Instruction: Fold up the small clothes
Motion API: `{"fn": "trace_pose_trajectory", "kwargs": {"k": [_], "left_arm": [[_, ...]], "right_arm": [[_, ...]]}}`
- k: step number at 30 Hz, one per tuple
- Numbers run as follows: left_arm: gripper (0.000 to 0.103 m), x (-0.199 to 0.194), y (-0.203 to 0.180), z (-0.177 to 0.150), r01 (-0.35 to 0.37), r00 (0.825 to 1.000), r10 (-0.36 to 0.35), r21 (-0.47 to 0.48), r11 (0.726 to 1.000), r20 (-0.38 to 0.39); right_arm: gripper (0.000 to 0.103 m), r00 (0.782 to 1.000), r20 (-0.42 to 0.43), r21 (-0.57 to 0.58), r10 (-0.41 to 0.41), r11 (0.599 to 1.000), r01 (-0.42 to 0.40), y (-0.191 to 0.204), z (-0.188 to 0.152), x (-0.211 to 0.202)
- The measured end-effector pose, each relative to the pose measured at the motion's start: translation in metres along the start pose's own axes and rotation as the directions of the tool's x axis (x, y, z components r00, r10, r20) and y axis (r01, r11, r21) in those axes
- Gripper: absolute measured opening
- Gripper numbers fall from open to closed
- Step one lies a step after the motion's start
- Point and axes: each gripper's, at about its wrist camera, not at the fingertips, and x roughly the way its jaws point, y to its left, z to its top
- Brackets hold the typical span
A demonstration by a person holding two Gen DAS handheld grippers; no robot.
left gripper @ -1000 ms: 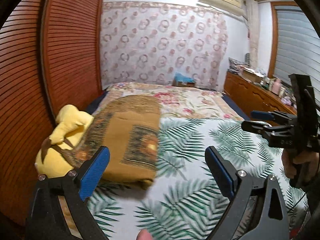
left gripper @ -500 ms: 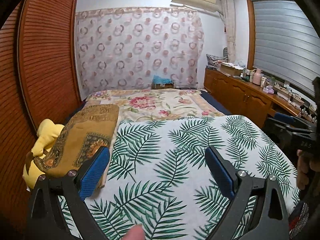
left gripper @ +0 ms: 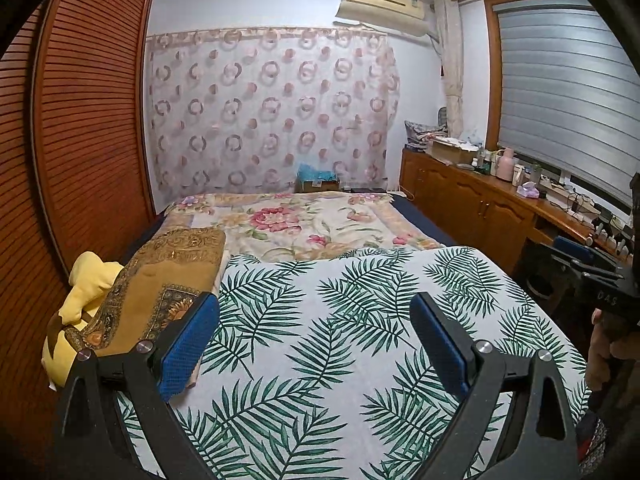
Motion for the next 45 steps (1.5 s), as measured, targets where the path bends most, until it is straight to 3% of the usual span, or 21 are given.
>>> {"fn": "trace_pose_trajectory", "kwargs": {"k": [45], "left_arm": [[0.096,-0.002,0.002,0.005,-0.017,1.0,0.018,-0.004,1.0,0.009]], "right_arm": [[0.081,1.0,0.007,-0.008,0.021,1.0,-0.021,-0.02,0.002,0.002]]}}
